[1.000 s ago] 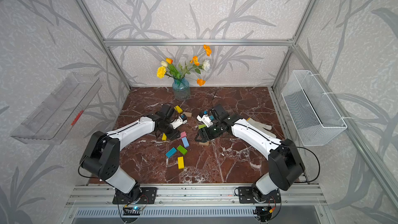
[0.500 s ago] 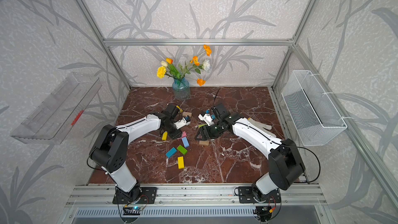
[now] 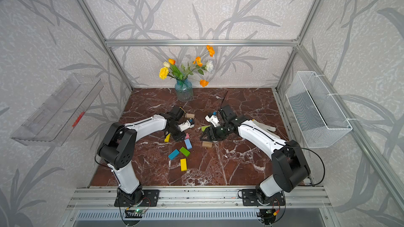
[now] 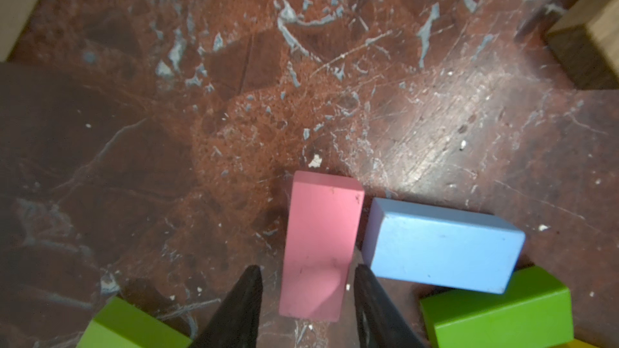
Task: Assemble the letter c with building blocks
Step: Pick up the building block from the center of the board.
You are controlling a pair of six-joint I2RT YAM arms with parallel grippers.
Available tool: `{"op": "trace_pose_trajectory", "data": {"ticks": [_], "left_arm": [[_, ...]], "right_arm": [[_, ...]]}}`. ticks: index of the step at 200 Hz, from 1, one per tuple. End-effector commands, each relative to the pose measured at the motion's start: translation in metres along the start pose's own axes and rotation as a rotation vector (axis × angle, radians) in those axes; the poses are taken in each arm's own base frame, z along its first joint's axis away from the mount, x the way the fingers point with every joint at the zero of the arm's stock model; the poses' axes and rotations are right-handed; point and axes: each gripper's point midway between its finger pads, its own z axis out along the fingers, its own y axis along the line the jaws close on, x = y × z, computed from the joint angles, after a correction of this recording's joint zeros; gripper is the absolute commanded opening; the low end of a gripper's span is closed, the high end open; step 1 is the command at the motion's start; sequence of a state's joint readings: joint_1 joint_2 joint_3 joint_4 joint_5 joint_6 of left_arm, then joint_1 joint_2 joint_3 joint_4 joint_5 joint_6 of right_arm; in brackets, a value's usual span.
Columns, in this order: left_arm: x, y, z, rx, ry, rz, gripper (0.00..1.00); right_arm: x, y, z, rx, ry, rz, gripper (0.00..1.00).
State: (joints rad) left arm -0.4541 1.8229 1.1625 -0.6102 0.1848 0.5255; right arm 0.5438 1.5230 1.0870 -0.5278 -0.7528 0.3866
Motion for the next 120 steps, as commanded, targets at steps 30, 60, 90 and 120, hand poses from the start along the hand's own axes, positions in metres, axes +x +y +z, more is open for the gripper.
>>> {"op": "trace_pose_trajectory", "data": {"ticks": [30, 60, 90, 120], "left_arm": [[-0.003, -0.003, 0.006, 0.023, 0.029, 0.024, 0.44], [-0.003, -0.003, 0.010, 0.027, 0.035, 0.023, 0.37], [-0.009, -0.001, 0.003, 0.009, 0.005, 0.017, 0.27], [-0.018, -0.003, -0.017, -0.003, -0.069, 0.024, 0.25]], "right_arm": [[-0.006, 0.005, -0.011, -0.021, -0.046, 0.002, 0.61], [-0.010, 0.004, -0.018, -0.021, -0.071, 0.022, 0.59], [-0.011, -0.002, -0.025, -0.025, -0.093, 0.101, 0.56], [-0.012, -0.014, -0.034, -0.019, -0.121, 0.199, 0.57]]}}
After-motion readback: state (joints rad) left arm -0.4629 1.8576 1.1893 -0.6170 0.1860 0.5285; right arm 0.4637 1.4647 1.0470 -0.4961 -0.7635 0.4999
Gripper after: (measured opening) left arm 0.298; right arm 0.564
